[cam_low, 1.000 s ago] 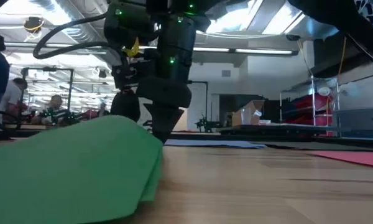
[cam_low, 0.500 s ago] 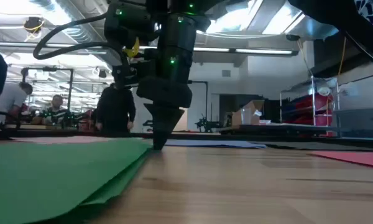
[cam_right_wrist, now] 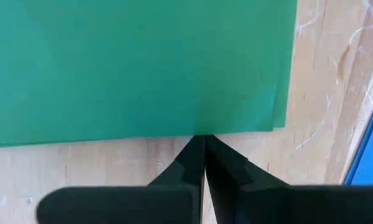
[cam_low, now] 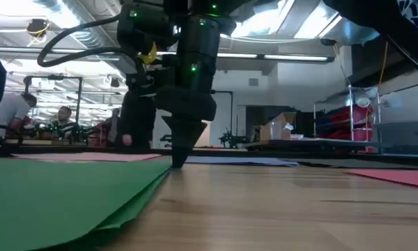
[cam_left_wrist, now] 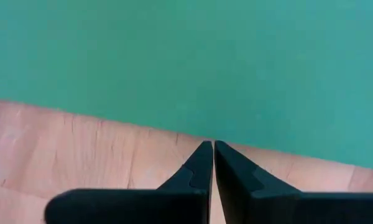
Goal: Organize paper
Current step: Adjust the green papers on the table
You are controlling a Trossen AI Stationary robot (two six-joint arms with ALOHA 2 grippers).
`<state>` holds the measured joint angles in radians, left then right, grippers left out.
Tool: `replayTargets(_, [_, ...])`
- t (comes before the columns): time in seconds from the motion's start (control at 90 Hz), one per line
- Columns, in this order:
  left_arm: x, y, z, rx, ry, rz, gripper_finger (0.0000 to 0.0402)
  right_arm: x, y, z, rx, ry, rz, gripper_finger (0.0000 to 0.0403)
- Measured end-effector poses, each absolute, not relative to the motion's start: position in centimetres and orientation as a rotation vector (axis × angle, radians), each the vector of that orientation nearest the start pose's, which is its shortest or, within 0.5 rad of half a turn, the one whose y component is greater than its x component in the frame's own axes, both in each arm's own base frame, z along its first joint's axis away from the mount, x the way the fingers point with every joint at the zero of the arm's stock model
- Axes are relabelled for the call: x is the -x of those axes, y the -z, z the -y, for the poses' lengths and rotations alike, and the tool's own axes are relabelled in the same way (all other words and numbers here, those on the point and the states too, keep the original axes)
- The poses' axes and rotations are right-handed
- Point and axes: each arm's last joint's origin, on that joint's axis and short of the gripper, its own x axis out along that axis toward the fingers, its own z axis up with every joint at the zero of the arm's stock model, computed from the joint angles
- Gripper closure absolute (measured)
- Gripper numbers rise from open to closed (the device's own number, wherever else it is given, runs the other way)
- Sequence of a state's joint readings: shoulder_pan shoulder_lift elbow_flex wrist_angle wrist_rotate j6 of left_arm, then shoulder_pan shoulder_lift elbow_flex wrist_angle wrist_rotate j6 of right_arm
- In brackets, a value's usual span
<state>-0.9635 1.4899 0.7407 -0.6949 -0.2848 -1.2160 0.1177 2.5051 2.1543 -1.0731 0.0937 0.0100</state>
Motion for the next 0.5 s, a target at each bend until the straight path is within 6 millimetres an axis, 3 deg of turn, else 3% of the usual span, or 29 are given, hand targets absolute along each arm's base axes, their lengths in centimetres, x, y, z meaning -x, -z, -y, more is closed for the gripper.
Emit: replayTargets(0.5, [-13.83, -15.77, 19.43, 0.185, -0.17, -1.238, 0.0401, -49.05, -13.98, -5.66, 0.148, -0.022, -1.462, 0.0403])
